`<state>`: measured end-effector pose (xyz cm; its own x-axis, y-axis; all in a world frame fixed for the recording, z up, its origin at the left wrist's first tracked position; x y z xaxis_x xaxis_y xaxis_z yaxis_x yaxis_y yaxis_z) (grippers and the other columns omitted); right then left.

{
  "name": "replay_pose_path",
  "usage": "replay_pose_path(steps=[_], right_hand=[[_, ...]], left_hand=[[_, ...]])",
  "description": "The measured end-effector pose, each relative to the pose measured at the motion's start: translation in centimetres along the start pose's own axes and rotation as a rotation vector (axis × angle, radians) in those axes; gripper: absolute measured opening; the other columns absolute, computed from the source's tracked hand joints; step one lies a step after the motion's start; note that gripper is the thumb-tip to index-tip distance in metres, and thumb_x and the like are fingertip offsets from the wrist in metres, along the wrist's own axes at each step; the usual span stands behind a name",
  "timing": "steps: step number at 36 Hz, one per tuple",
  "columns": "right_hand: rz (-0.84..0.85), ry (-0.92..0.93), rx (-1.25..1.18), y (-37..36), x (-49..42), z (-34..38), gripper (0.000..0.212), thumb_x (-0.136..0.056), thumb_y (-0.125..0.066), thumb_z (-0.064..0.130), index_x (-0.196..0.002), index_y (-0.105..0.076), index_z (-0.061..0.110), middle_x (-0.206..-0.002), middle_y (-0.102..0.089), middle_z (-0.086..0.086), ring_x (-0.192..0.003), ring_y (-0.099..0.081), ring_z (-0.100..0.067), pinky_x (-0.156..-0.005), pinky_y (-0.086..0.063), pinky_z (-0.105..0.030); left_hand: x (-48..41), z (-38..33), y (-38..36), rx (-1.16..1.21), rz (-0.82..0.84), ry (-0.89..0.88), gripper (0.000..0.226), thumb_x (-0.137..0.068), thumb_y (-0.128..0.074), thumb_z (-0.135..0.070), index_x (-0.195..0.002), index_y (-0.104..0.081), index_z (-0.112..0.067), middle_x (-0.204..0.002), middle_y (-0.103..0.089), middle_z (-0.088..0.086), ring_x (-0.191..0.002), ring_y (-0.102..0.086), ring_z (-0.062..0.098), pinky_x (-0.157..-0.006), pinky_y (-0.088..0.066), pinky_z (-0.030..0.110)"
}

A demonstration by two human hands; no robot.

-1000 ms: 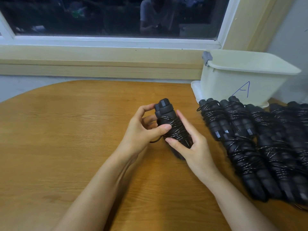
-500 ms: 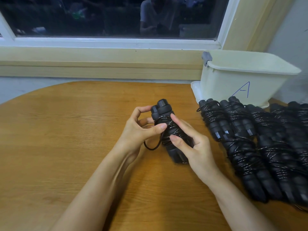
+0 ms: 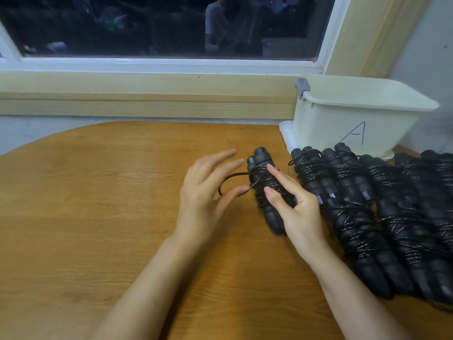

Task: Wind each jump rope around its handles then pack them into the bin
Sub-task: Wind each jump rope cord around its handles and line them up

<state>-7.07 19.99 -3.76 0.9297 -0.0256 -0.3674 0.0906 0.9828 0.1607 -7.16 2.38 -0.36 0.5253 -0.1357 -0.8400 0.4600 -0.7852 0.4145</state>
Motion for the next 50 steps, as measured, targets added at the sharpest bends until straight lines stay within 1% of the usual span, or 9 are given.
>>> replay_pose_path(steps=[4,10,17,22,28,31,35,42,50], right_hand=[[-0.013,-0.02,-0.066,0.5,-0.2,0.4,0.042,-0.094,-0.064,0.01,-0.131,-0.06,0.03,-0.127,-0.061,0.02,-0.125,-0.051,0.008,-0.104,-0.039,-0.012],[-0.041,-0.107,-0.186,0.7,-0.4,0.1,0.039,-0.094,-0.065,0.014,-0.128,-0.063,0.033,-0.132,-0.064,0.01,-0.129,-0.053,-0.005,-0.112,-0.041,-0.043],[-0.015,-0.165,-0.269,0.4,-0.3,0.2,0.039,-0.091,-0.066,0.015,-0.126,-0.064,0.031,-0.13,-0.066,0.008,-0.125,-0.057,-0.005,-0.109,-0.045,-0.036],[0.028,-0.206,-0.355,-0.1,-0.1,0.6,0.045,-0.082,-0.066,0.024,-0.127,-0.064,0.028,-0.127,-0.068,0.006,-0.122,-0.06,-0.01,-0.106,-0.047,-0.035],[0.11,-0.306,-0.51,-0.8,0.3,1.1,0.048,-0.081,-0.067,0.028,-0.129,-0.064,0.027,-0.128,-0.067,0.001,-0.119,-0.063,-0.029,-0.101,-0.044,-0.066],[0.148,-0.302,-0.518,-0.7,0.4,1.2,0.048,-0.082,-0.066,0.031,-0.13,-0.063,0.031,-0.129,-0.067,0.0,-0.119,-0.063,-0.028,-0.1,-0.048,-0.059],[0.212,-0.177,-0.338,-0.8,0.3,1.3,0.047,-0.089,-0.059,0.03,-0.135,-0.054,0.037,-0.133,-0.063,0.01,-0.125,-0.057,-0.007,-0.102,-0.048,-0.024],[0.071,0.123,0.218,-0.9,0.4,0.3,0.047,-0.103,-0.049,0.01,-0.145,-0.046,0.032,-0.141,-0.052,0.015,-0.131,-0.046,0.001,-0.103,-0.036,-0.01],[-0.064,0.197,0.727,-2.9,1.9,1.6,0.097,-0.069,-0.076,0.059,-0.149,-0.026,0.035,-0.159,-0.027,0.01,-0.129,-0.052,-0.019,-0.076,-0.056,-0.034]], left_hand=[[0.5,0.0,-1.2,-0.178,0.212,-0.214,0.056,-0.084,-0.075,-0.024,-0.133,-0.059,-0.003,-0.14,-0.056,0.009,-0.126,-0.054,0.022,-0.108,-0.04,0.041],[1.1,0.4,-1.8,-0.171,0.305,-0.092,0.051,-0.087,-0.072,-0.016,-0.134,-0.059,-0.004,-0.137,-0.059,0.01,-0.11,-0.064,0.022,-0.089,-0.052,0.031],[0.7,1.1,-1.3,0.306,0.246,0.552,0.031,-0.101,-0.051,-0.029,-0.088,-0.067,-0.005,-0.079,-0.073,0.004,-0.066,-0.071,0.012,-0.066,-0.057,0.032],[1.0,1.3,-1.7,0.688,0.178,1.021,0.031,-0.1,-0.052,-0.025,-0.085,-0.063,0.0,-0.08,-0.072,0.016,-0.065,-0.068,0.016,-0.057,-0.052,0.024],[1.0,1.5,-1.8,1.083,0.088,1.236,0.027,-0.087,-0.064,-0.027,-0.092,-0.066,-0.001,-0.09,-0.072,0.009,-0.082,-0.07,0.014,-0.07,-0.059,0.024],[0.8,1.2,-1.8,1.134,0.061,1.222,0.026,-0.084,-0.064,-0.024,-0.09,-0.061,0.002,-0.084,-0.073,0.009,-0.078,-0.072,0.012,-0.068,-0.059,0.024],[1.0,1.3,-1.6,1.097,-0.047,1.236,0.021,-0.088,-0.065,-0.015,-0.1,-0.057,0.0,-0.078,-0.074,0.009,-0.073,-0.072,0.013,-0.062,-0.059,0.024],[1.2,0.6,-1.7,0.937,-0.139,1.163,0.03,-0.09,-0.066,-0.007,-0.069,-0.045,-0.009,-0.074,-0.061,0.014,-0.063,-0.066,0.01,-0.064,-0.058,0.024],[1.7,0.2,-2.1,0.825,-0.119,1.104,0.036,-0.089,-0.07,-0.017,-0.065,-0.044,-0.009,-0.084,-0.056,0.016,-0.083,-0.059,0.025,-0.076,-0.056,0.036]])
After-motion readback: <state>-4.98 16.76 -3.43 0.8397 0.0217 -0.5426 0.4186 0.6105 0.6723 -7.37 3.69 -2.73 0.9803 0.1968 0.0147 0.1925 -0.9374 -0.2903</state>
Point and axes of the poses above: each hand's wrist, its own x-axis away from the middle knuckle, its own y-axis out of the back of the hand, z = x × y, the point moved 4 cm from there along -x, towards the middle knuckle
